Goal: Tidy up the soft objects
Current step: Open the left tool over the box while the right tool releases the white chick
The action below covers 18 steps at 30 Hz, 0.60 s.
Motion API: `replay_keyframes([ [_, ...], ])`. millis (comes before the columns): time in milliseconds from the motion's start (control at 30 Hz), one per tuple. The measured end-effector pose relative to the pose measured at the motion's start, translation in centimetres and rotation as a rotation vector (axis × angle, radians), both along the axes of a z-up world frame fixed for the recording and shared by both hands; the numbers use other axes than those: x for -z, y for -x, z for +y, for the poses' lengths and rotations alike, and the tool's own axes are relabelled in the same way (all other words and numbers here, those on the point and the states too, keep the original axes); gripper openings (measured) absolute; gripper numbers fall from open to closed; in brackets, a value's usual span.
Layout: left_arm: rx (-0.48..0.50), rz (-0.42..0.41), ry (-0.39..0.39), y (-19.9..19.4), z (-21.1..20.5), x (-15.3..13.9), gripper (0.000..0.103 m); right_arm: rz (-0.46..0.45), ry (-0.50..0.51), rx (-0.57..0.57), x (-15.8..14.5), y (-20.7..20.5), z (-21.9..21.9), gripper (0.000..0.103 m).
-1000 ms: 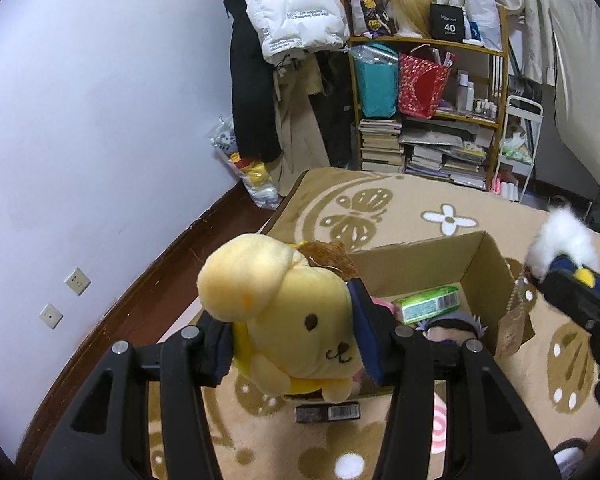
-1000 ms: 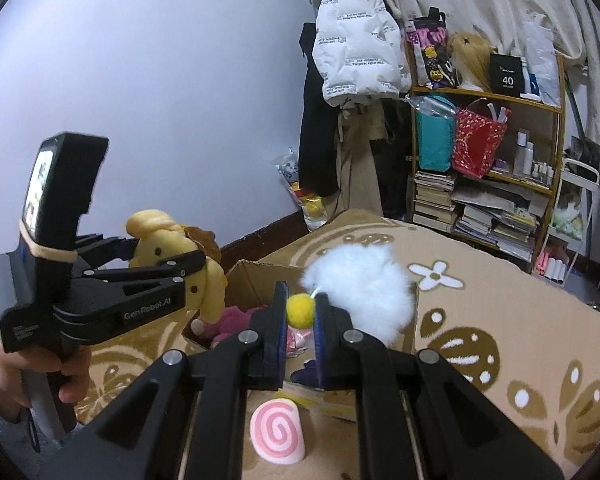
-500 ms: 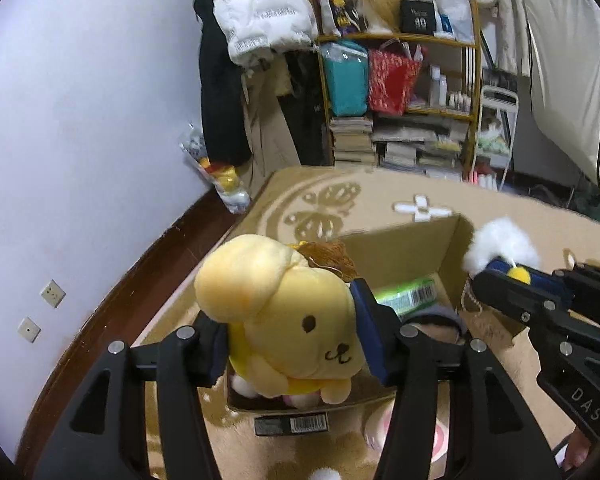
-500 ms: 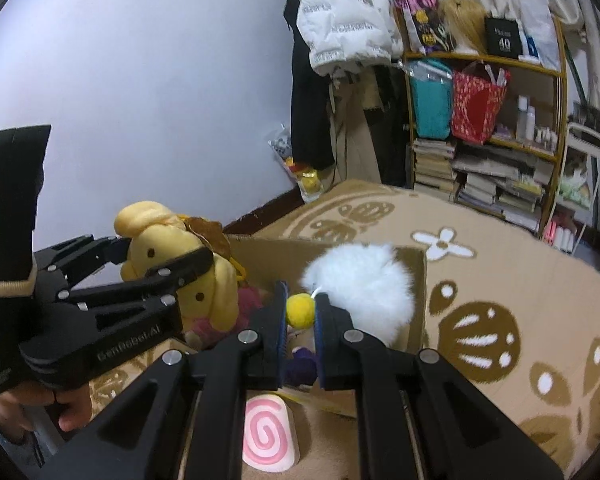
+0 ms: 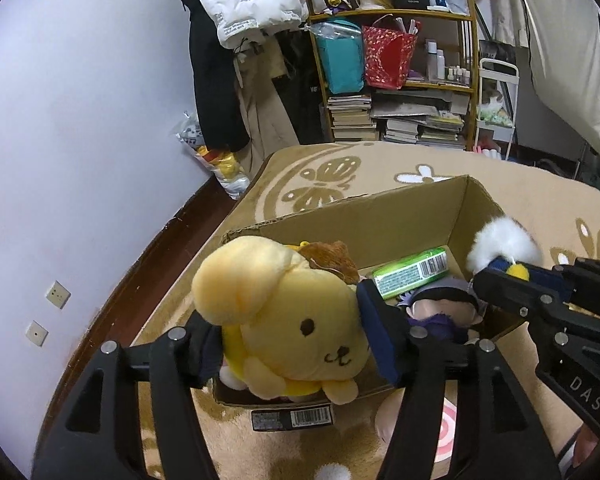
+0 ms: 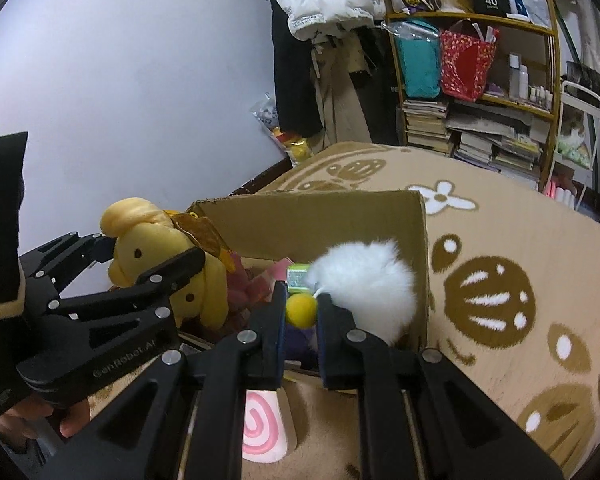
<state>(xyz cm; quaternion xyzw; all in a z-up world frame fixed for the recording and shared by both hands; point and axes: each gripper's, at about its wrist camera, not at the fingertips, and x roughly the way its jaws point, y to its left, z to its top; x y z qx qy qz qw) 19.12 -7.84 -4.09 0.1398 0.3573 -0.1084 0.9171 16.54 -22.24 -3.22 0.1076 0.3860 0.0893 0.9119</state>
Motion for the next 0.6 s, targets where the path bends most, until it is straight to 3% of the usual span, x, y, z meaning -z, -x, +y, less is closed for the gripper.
replay_keyframes([
  [167, -0.019, 0.005, 0.011, 0.0, 0.8, -0.3, 0.072, -0.007, -0.002, 0.020, -0.2, 0.3, -0.3, 0.017],
  [300, -0.033, -0.004, 0.042, 0.2, 1.4, -0.9, 0.089, -0.017, -0.020, 0.024, -0.5, 0.8, -0.5, 0.033],
  [333, -0.036, -0.009, 0.049, 0.3, 1.6, -1.1, 0.090, -0.017, -0.023, 0.023, -0.7, 0.8, -0.5, 0.035],
  [500, -0.055, -0.029, 0.030, 0.9, 2.1, -1.7, 0.099, -0.034, -0.011, 0.045, -1.4, 1.5, -0.4, 0.064],
  [600, -0.060, -0.016, 0.033, 1.2, 2.8, -2.0, 0.100, -0.036, -0.011, 0.053, -2.0, 1.8, -0.6, 0.074],
])
